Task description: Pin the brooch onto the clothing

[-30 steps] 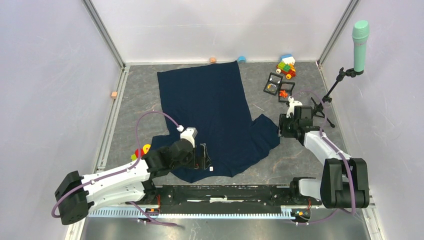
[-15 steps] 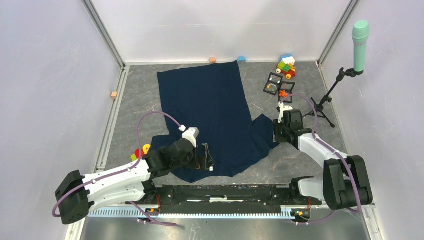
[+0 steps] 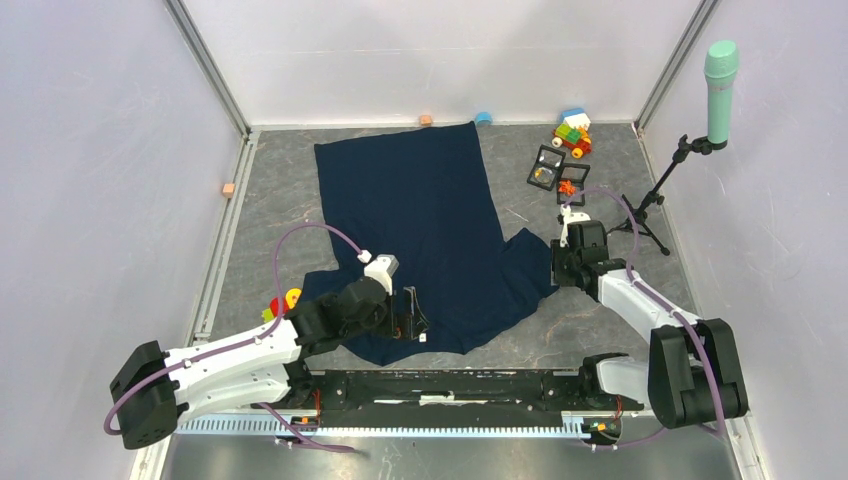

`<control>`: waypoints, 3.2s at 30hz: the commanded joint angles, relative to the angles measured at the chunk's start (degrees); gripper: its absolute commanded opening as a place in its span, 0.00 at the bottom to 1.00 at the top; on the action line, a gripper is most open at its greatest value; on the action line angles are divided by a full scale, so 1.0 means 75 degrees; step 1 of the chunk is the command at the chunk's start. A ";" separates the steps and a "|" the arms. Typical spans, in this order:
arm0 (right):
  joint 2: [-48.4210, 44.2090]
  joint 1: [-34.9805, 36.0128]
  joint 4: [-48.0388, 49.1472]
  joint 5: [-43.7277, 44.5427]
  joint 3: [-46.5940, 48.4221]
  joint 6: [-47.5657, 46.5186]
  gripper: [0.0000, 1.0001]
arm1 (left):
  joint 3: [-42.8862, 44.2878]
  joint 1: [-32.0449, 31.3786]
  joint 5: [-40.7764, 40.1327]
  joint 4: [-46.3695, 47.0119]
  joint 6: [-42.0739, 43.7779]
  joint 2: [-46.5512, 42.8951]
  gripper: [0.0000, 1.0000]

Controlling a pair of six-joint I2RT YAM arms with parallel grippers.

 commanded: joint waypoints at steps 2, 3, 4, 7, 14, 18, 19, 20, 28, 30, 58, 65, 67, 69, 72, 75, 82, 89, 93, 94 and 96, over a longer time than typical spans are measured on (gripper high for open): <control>0.0056 0.0024 0.0435 -0.0312 -0.0252 0.0065 0.34 | -0.0048 -0.0043 -0.0146 0.0286 -0.0186 -0.0077 1.00; 0.0075 0.0018 0.0477 -0.0381 -0.0290 0.0078 0.32 | -0.0043 -0.0043 -0.0148 0.0304 -0.0194 -0.0071 1.00; 0.0098 0.0025 0.0505 -0.0395 -0.0309 0.0076 0.31 | -0.0043 -0.0039 -0.0147 0.0316 -0.0211 -0.0058 1.00; 0.0181 0.0023 0.0501 -0.0181 -0.0330 0.0052 0.20 | -0.0031 -0.0039 -0.0153 0.0311 -0.0233 -0.0049 1.00; 0.0481 0.0023 0.0433 0.0890 -0.0137 -0.0119 0.00 | -0.0009 -0.0045 -0.0111 0.0262 -0.0165 -0.0100 1.00; 0.0733 0.0024 0.0237 0.1425 0.0070 -0.0217 0.00 | -0.0013 -0.0043 -0.0058 0.0243 -0.0096 -0.0101 1.00; 0.0751 0.0025 0.0231 0.1537 0.0081 -0.0247 0.00 | -0.0008 -0.0041 -0.0047 0.0246 -0.0078 -0.0104 1.00; 0.0765 0.0025 0.0230 0.1652 0.0112 -0.0274 0.00 | -0.0013 -0.0045 -0.0030 0.0246 -0.0066 -0.0107 1.00; 0.0804 0.0025 0.0062 0.1697 0.0543 -0.0407 0.25 | 0.0308 -0.0045 0.0163 0.0143 0.0228 0.0037 1.00; 0.0729 0.0024 -0.0140 0.1578 0.0782 -0.0447 0.37 | 0.0620 -0.0033 0.0342 0.0036 0.0473 0.0113 1.00; 0.1418 0.0025 0.0237 0.0162 0.4126 -0.0592 0.81 | 0.4710 0.4912 0.1712 -0.2453 0.4625 0.1937 1.00; 0.3569 0.0025 0.1295 0.0803 0.4803 -0.1046 0.71 | 0.4499 0.5013 0.1527 -0.2586 0.4721 0.1482 1.00; 0.4219 0.0019 0.1169 0.1066 0.5253 -0.1189 0.65 | 0.4478 0.5022 0.1486 -0.2601 0.4770 0.1471 1.00; 0.4792 0.0020 0.1062 0.1153 0.5763 -0.1182 0.60 | 0.4596 0.5076 0.1353 -0.2714 0.4912 0.1561 1.00; 0.5325 0.0025 0.1204 0.1210 0.6221 -0.1185 0.59 | 0.4707 0.5287 0.1072 -0.2859 0.4930 0.1683 1.00; 0.5717 0.0025 0.1309 0.1217 0.6613 -0.1189 0.59 | 0.4579 0.5369 0.1308 -0.2795 0.4898 0.1747 1.00; 0.6623 0.0025 0.1087 0.1408 0.7645 -0.1526 0.67 | 0.4622 0.5369 0.2005 -0.2789 0.4839 0.2073 1.00; 0.7174 0.0025 0.0977 0.1535 0.8301 -0.1779 0.71 | 0.4551 0.5369 0.2228 -0.2695 0.4804 0.2094 1.00; 0.7526 0.0013 0.0904 0.1683 0.8690 -0.1835 0.77 | 0.4540 0.5369 0.2389 -0.2675 0.4792 0.2127 1.00; 0.7670 0.0012 0.0856 0.1745 0.8838 -0.1854 0.78 | 0.4540 0.5369 0.2402 -0.2669 0.4792 0.2133 1.00; 0.7958 0.0001 0.0719 0.1805 0.9167 -0.1873 0.78 | 0.4528 0.5372 0.2423 -0.2660 0.4792 0.2115 1.00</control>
